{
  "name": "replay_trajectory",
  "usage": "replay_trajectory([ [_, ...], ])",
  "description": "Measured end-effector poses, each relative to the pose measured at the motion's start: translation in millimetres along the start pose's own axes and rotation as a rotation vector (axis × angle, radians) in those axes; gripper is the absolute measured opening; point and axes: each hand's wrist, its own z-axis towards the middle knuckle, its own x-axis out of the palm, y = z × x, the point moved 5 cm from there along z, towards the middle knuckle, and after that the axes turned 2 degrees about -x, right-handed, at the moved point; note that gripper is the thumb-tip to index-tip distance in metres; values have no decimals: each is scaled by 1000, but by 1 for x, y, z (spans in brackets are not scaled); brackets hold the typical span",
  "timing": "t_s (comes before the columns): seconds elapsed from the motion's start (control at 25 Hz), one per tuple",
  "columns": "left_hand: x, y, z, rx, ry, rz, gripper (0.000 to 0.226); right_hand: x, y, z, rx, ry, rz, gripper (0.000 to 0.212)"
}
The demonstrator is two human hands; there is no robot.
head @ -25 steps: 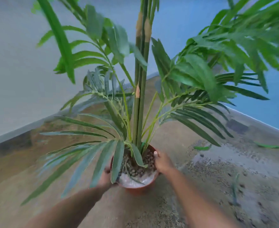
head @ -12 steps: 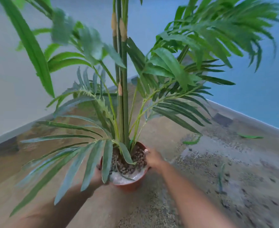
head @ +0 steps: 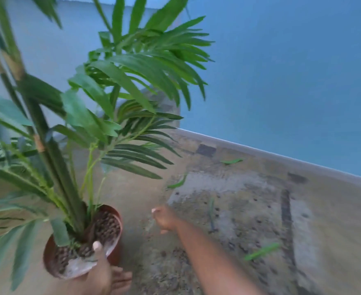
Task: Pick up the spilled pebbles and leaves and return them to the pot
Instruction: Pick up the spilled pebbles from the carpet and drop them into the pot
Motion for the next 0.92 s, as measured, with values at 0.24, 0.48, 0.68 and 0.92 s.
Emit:
replay_trajectory([
  [0.24, 119, -21, -38, 390, 231, 491, 68, -72, -98, -58, 98, -267, -6, 26],
  [0.48, 190, -60, -45, 768, 389, 903, 26, -117, -243, -158, 404, -611, -84, 39],
  [0.68, 212, -69, -43, 858, 395, 950, 9, -90, -326, -203, 647, -499, -272, 78],
  [0.92, 208, -67, -25, 930, 339, 948, 17, -48, -318, -176, 575, -525, -436, 104],
])
